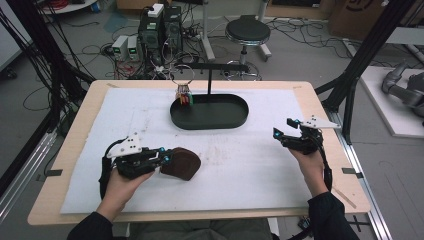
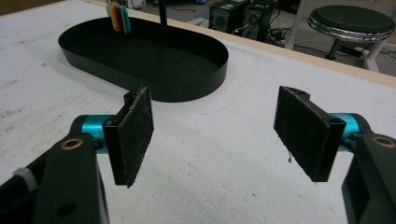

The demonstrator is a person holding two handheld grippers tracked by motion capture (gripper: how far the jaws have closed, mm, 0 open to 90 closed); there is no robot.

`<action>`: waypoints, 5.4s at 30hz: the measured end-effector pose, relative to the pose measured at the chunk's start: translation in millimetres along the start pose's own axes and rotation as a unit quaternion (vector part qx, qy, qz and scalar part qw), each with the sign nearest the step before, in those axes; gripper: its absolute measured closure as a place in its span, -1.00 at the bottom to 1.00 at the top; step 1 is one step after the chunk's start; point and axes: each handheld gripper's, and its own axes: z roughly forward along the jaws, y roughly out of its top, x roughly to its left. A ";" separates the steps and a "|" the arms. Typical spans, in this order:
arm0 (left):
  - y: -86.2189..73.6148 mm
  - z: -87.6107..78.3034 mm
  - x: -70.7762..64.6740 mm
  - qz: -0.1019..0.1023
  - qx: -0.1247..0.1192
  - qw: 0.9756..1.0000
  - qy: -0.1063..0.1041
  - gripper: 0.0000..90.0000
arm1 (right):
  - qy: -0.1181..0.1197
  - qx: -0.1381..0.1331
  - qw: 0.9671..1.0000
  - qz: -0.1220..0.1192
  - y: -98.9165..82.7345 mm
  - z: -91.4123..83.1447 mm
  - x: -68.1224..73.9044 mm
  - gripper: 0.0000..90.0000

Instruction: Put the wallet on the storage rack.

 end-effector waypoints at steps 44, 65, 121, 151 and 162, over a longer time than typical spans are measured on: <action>-23.8 -31.5 -1.6 0.015 0.021 1.000 0.002 0.91 | 0.335 0.067 0.937 -0.075 20.3 103.6 169.1 -0.34; -24.9 -31.6 -0.4 0.014 0.024 1.000 0.006 0.90 | 0.404 0.099 0.899 -0.137 17.4 120.2 199.2 0.48; 36.6 96.1 -1.1 0.040 0.013 0.984 -0.174 0.45 | 0.378 0.050 0.913 -0.144 41.0 25.4 95.6 0.51; 37.3 90.0 0.8 0.009 -0.046 0.989 -0.141 -0.19 | 0.388 0.014 0.916 -0.101 40.6 26.9 94.4 0.52; 32.6 56.7 1.3 0.010 -0.030 0.998 -0.059 -0.37 | 0.297 -0.025 0.951 -0.083 47.1 21.3 79.9 0.53</action>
